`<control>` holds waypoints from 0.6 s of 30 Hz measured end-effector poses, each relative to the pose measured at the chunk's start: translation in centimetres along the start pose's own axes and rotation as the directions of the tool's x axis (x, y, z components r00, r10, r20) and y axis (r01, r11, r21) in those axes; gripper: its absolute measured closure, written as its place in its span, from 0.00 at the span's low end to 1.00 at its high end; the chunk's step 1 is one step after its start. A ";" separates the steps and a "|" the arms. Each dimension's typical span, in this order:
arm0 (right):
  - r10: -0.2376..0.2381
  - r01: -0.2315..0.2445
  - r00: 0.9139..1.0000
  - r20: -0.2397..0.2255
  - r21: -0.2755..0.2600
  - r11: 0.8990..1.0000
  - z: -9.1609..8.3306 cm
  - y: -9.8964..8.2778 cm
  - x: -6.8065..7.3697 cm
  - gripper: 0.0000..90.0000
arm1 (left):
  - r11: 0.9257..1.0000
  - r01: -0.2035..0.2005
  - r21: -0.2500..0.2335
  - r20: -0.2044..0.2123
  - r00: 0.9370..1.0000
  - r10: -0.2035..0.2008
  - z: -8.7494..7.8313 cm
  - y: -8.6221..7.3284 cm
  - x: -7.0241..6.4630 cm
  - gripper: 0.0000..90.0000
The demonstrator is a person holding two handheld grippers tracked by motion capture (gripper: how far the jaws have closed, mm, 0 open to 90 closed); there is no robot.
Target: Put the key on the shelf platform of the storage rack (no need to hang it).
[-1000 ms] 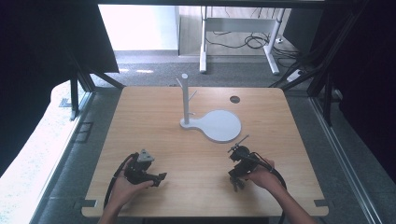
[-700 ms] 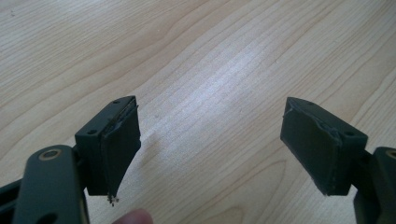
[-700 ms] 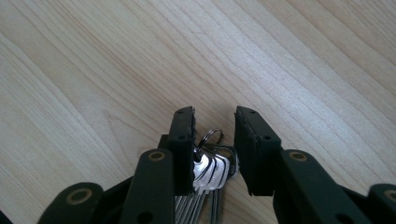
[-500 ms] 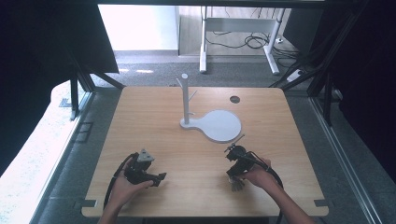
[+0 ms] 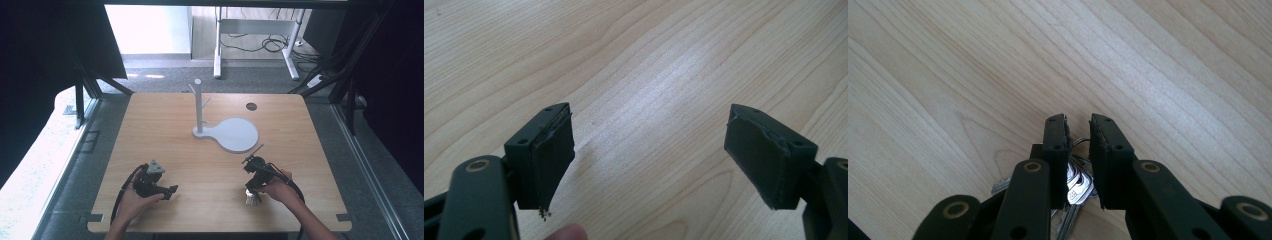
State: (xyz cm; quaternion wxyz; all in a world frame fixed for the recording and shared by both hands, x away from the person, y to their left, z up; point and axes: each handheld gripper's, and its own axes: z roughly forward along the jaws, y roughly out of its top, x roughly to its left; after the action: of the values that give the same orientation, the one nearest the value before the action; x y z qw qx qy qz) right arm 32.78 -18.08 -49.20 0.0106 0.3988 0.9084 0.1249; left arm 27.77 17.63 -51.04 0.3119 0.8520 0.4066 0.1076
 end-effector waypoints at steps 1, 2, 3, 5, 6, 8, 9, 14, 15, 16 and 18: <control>-0.003 0.003 1.000 0.002 0.004 1.000 0.0 -0.1 0.0 0.87 | 1.000 0.001 0.000 -0.001 1.000 -0.001 0.0 0.0 0.0 0.23; 0.001 -0.001 1.000 0.001 0.007 1.000 0.0 -0.1 -0.1 0.87 | 1.000 0.001 0.000 -0.001 1.000 -0.001 0.0 0.0 0.0 0.23; 0.005 -0.005 1.000 0.000 0.011 1.000 -0.1 -0.2 -0.1 0.88 | 1.000 0.001 -0.001 -0.001 1.000 -0.001 0.0 0.0 0.0 0.23; -0.001 0.001 1.000 0.001 0.020 1.000 -0.1 -0.3 -0.2 0.88 | 1.000 0.001 0.000 -0.001 1.000 -0.001 0.0 0.0 0.0 0.23; 0.006 -0.006 1.000 0.002 0.020 1.000 -0.1 -0.4 -0.3 0.89 | 1.000 0.001 0.000 -0.001 1.000 -0.001 0.0 0.0 0.0 0.23; 0.013 -0.013 1.000 0.003 0.021 1.000 -0.1 -0.5 -0.5 0.90 | 1.000 -0.001 0.001 0.000 1.000 0.001 0.0 0.0 0.0 0.23; 0.018 -0.019 1.000 0.007 0.021 1.000 -0.1 -0.6 -0.6 0.91 | 1.000 0.000 0.001 0.000 1.000 0.000 0.0 0.0 0.0 0.23; 0.028 -0.028 1.000 0.006 0.021 0.999 -0.1 -0.6 -1.0 0.92 | 1.000 -0.001 0.003 -0.001 1.000 0.001 0.0 0.0 0.0 0.23; 0.026 -0.026 1.000 0.004 0.021 0.999 -0.1 -0.6 -1.0 0.93 | 1.000 -0.001 0.003 -0.001 1.000 0.001 0.0 0.0 0.0 0.23; 0.026 -0.026 1.000 0.004 0.021 0.999 -0.1 -0.6 -1.0 0.93 | 1.000 -0.001 0.003 -0.001 1.000 0.001 0.0 0.0 0.0 0.23; 0.024 -0.024 1.000 0.001 0.019 1.000 0.0 -0.5 -0.9 0.96 | 1.000 -0.002 0.003 -0.001 1.000 0.002 0.0 0.0 0.0 0.23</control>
State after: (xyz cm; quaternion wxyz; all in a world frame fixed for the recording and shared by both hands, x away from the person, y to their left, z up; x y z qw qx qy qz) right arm 33.03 -19.05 -49.36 0.0055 0.4097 0.9048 0.1161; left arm 27.77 17.58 -51.06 0.3103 0.8527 0.4061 0.1076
